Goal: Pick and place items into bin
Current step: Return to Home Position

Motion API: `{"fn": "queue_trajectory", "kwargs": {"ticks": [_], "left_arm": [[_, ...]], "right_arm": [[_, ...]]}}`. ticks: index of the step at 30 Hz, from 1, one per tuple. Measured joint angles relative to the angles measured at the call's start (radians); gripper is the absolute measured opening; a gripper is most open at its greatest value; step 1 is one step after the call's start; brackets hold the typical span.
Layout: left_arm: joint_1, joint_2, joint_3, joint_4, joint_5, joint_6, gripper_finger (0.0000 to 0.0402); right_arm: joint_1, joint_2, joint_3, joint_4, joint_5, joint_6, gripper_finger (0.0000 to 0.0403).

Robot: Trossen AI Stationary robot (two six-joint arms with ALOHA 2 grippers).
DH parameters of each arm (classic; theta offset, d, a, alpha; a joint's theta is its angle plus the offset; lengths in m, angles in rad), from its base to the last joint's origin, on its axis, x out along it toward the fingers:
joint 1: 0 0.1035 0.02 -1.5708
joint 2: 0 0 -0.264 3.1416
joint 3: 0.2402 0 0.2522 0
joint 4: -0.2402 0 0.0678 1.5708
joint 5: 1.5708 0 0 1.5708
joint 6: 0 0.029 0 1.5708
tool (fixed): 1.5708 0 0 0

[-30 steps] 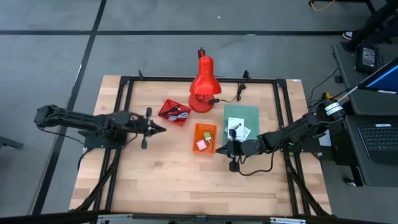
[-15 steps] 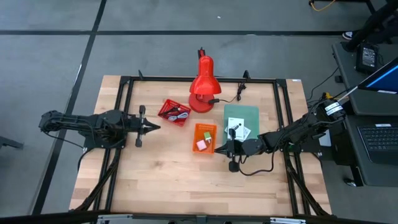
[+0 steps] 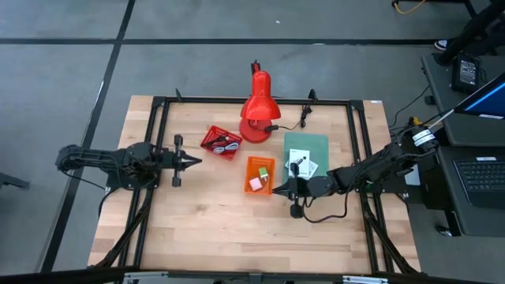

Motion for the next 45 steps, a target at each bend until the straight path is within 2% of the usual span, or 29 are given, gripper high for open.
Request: {"fn": "queue_trajectory", "kwargs": {"ticks": [5,11,15,23,29,32,36,40,45], "left_arm": [[0.000,-0.055,0.000,-0.082,-0.019,-0.007,0.0001],[0.000,-0.077,0.000,-0.082,-0.024,-0.015,0.0001],[0.000,-0.077,0.000,-0.083,-0.024,-0.016,0.0002],[0.000,-0.077,0.000,-0.082,-0.030,-0.049,0.0001],[0.000,-0.077,0.000,-0.082,-0.033,-0.068,0.0002],[0.000,-0.077,0.000,-0.082,-0.034,-0.068,0.0001],[0.000,-0.077,0.000,-0.082,-0.034,-0.080,0.0003],[0.000,-0.077,0.000,-0.080,-0.043,-0.079,0.0001],[0.000,-0.076,0.000,-0.075,-0.076,-0.079,0.0004]], "right_arm": [[-0.010,-0.067,0.000,-0.029,-0.001,-0.033,0.0007],[-0.045,-0.257,-0.012,-0.140,-0.001,-0.101,0.0007],[-0.048,-0.450,-0.113,-0.147,-0.001,-0.155,0.0007],[-0.048,-0.910,-0.364,-0.174,0.000,-0.150,0.0007],[-0.048,-1.170,-0.389,-0.401,-0.001,-0.149,0.0002],[-0.048,-1.256,-0.395,-0.486,-0.001,-0.144,0.0001],[-0.048,-1.333,-0.451,-0.483,-0.001,-0.125,0.0001],[-0.048,-1.369,-0.524,-0.411,-0.007,-0.129,0.0000],[-0.048,-1.375,-0.527,-0.431,-0.010,-0.161,0.0000]]}}
